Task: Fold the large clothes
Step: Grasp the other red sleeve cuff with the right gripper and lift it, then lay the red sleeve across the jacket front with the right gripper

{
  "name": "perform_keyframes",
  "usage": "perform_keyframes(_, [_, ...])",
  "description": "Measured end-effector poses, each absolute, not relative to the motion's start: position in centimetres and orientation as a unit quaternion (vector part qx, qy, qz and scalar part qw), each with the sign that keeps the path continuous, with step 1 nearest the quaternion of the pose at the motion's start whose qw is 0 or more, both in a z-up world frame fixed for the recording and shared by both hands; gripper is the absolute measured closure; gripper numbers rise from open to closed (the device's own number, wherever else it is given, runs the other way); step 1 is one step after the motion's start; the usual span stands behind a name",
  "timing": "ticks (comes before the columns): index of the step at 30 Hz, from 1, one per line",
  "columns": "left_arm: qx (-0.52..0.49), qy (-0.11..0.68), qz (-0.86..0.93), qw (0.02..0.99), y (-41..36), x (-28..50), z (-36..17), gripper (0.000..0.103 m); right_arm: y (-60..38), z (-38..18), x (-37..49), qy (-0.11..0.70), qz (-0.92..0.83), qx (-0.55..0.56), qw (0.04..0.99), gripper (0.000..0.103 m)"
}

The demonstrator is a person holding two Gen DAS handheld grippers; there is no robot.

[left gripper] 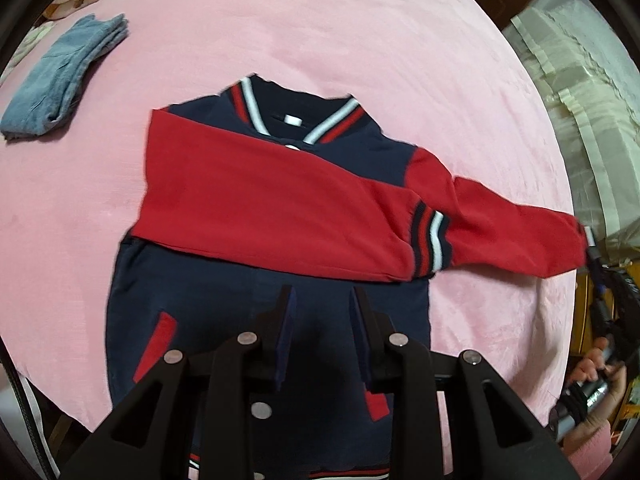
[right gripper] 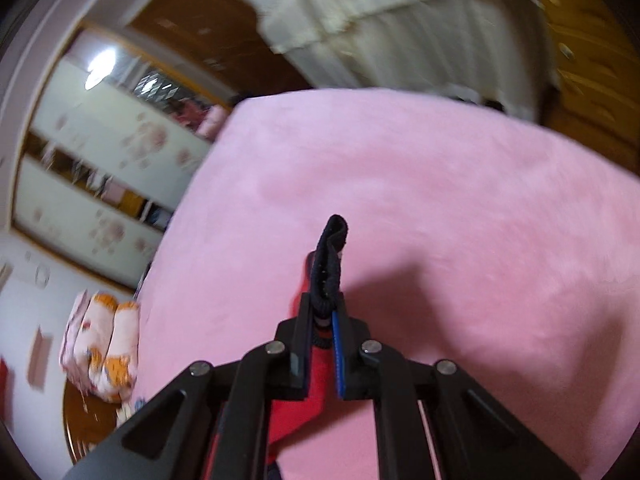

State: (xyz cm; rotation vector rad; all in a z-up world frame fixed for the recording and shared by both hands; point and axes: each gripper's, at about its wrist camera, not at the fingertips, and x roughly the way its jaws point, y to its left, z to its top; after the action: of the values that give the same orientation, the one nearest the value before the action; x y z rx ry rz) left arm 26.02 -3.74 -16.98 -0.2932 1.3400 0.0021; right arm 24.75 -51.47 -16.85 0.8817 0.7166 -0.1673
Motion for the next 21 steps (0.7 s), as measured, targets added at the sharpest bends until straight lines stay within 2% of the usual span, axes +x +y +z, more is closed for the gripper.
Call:
perform_keyframes(6, [-0.156, 0.605, 0.022, 0.781, -0.1, 25.9, -16.5, 0.075, -46.2, -11.4, 27.0, 0.316, 0.007, 0.37, 0.874, 0.095])
perform_keyframes(11, [-0.166, 0.598, 0.032, 0.783, 3.3, 25.9, -16.1, 0.073, -37.7, -8.7, 29.0, 0.328, 0.097, 0.305, 0.889, 0.095])
perform_keyframes(17, [-0.172, 0.601, 0.034, 0.779, 7.4, 26.4, -16.4, 0.072, -27.8, -10.4, 30.0, 0.375, 0.157, 0.255, 0.877, 0.095])
perform_keyframes(21, [-0.168, 0.613, 0.022, 0.772, 9.4, 27.1, -17.1, 0.071, -21.0, -14.5, 30.4, 0.432, 0.176, 0.184, 0.865, 0.095])
